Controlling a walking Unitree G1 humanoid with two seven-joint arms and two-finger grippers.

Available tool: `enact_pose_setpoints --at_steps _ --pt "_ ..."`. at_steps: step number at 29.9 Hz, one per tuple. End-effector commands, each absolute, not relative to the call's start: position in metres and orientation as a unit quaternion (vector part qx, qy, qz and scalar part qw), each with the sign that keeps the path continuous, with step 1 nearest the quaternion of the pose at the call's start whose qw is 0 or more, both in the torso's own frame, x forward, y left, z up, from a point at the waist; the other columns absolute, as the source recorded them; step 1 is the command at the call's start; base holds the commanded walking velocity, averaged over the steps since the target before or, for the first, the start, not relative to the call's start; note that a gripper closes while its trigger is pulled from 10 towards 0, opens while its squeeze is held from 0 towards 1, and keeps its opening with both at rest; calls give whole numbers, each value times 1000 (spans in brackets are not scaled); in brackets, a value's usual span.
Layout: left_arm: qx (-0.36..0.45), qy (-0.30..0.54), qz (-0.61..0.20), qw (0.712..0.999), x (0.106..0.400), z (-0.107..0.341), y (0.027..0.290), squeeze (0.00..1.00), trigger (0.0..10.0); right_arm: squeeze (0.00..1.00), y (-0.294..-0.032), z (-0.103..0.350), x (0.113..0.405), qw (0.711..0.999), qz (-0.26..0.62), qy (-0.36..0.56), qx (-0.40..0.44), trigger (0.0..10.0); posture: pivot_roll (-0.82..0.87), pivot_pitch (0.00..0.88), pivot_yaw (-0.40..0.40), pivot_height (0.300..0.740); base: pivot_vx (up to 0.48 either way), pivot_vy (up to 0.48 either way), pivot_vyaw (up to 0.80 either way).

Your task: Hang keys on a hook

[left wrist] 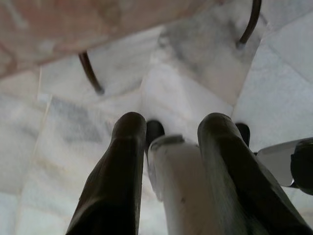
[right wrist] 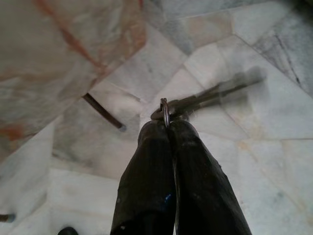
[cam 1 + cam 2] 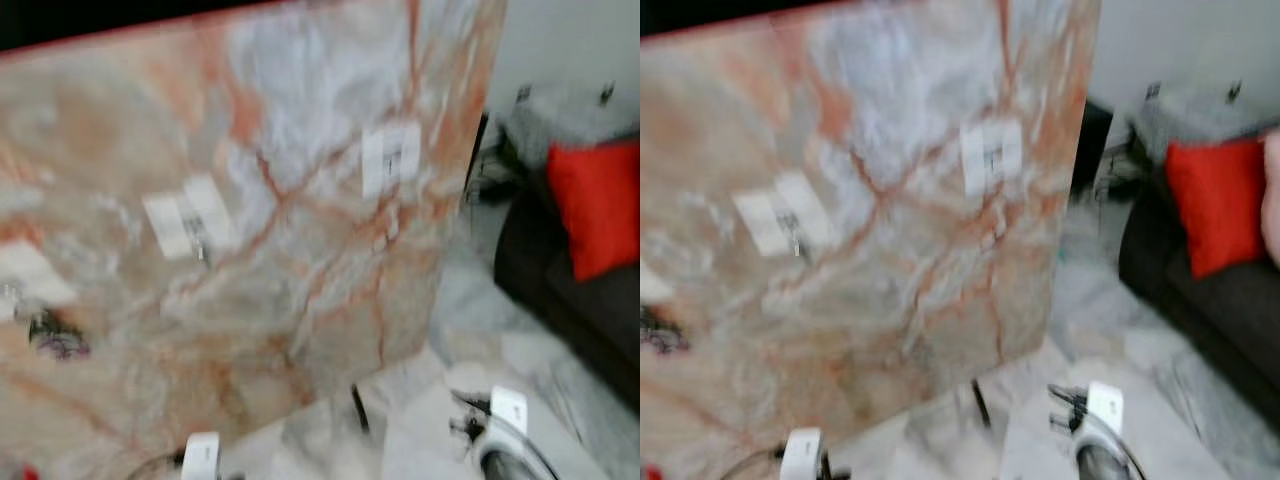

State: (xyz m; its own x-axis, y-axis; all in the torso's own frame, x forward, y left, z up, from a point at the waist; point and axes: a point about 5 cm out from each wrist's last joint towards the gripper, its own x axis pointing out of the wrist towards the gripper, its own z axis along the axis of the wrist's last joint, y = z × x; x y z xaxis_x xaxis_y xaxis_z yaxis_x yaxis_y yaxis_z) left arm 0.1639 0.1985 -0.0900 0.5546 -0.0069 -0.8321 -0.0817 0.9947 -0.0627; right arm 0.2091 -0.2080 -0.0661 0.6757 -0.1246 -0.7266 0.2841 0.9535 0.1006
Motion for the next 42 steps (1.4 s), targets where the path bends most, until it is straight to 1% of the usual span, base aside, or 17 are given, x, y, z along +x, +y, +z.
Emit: enact_pose_setpoints --at_steps 1,5,12,14,20,21,23,24,26,29,30,31,32,33,38,40,42 --pt "-41 485 28 873 157 -92 203 0 10000 0 -203 -68 207 908 -110 390 109 10000 -88 0 5 740 0 0 0" --pt "-42 485 31 873 157 -92 203 0 10000 0 -205 -70 203 909 -109 392 95 10000 -83 0 4 740 0 0 0" --pt "-42 486 30 872 157 -92 204 0 10000 0 -207 -68 204 911 -118 383 97 10000 -83 0 5 740 0 0 738" --pt "-42 486 29 873 157 -92 203 0 10000 0 -208 -67 206 912 -126 375 105 10000 -83 0 5 740 0 0 0" --pt "-42 483 28 874 158 -92 204 0 10000 0 -219 -48 230 930 -163 319 75 10000 -82 0 5 740 0 0 0" --pt "-42 483 28 874 158 -92 204 0 10000 0 -222 -45 233 932 -172 312 61 10000 -82 0 5 740 0 0 0" --pt "-42 482 30 875 158 -92 204 0 10000 0 -236 -28 246 939 -214 270 -14 10000 -81 0 7 740 0 0 0" --pt "-42 482 31 875 158 -92 204 0 10000 0 -240 -23 249 939 -227 255 -31 10000 -81 0 7 740 0 0 0" --pt "-41 482 31 875 159 -92 205 0 10000 0 -247 -9 261 942 -255 214 -31 10000 -81 0 10 740 0 0 0" --pt "-41 482 32 875 159 -91 205 0 10000 0 -248 2 270 948 -256 186 -47 10000 -82 0 11 740 0 0 0" --pt "-41 481 33 875 159 -91 205 0 10000 0 -247 15 281 950 -252 152 -102 10000 -79 0 12 740 0 0 0" --pt "-42 481 34 875 159 -91 206 0 10000 0 -246 22 286 949 -252 133 -134 10000 -79 0 12 740 0 0 0" --pt "-42 480 35 875 159 -91 206 0 10000 0 -246 30 291 943 -260 114 -176 10000 -79 0 12 740 0 0 0" --pt "-43 480 35 876 159 -91 206 0 10000 0 -247 36 294 938 -271 98 -191 10000 -79 0 12 740 0 0 0" --pt "-47 477 35 877 160 -91 206 0 10000 0 -248 60 306 917 -315 33 -243 10000 -74 0 15 740 0 0 0" --pt "-47 477 35 877 160 -91 206 0 10000 0 -247 68 310 913 -322 12 -249 10000 -74 0 17 740 0 0 0" --pt "-47 476 34 878 160 -91 206 0 10000 0 -245 80 316 899 -330 -15 -286 10000 -74 0 17 740 0 0 0"
